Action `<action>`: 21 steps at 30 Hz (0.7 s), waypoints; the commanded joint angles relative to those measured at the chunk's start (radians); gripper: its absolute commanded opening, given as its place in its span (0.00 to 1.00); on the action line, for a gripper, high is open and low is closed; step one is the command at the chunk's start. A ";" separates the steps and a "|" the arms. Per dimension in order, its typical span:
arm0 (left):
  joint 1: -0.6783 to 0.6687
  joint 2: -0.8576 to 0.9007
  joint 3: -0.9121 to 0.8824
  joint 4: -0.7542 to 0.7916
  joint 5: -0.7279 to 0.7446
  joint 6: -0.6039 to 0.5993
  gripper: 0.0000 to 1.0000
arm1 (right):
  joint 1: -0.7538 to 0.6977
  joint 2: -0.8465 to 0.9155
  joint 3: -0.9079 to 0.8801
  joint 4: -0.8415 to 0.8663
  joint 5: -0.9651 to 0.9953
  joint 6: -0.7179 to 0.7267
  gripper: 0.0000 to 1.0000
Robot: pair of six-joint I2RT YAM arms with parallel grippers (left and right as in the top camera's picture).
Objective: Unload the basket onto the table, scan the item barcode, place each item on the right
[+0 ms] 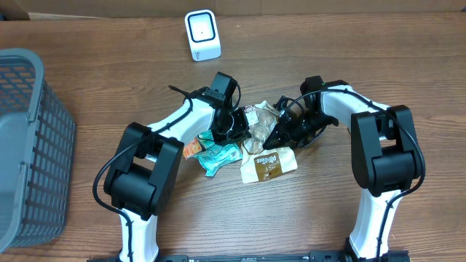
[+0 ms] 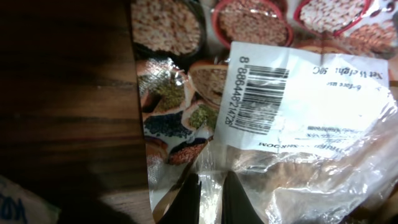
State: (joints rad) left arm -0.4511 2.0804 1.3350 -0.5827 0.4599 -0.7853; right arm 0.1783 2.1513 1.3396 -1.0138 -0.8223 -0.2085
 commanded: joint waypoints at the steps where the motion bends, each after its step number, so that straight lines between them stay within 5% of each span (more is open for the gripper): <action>1: 0.011 0.044 0.019 -0.010 -0.013 0.049 0.04 | 0.000 0.005 -0.004 0.026 0.005 0.003 0.04; 21: 0.221 -0.258 0.602 -0.620 -0.214 0.398 0.06 | -0.045 -0.085 -0.003 0.010 -0.123 -0.035 0.04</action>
State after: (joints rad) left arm -0.2573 1.9278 1.8515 -1.1667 0.3153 -0.4625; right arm 0.1368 2.1365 1.3388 -1.0058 -0.9062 -0.2241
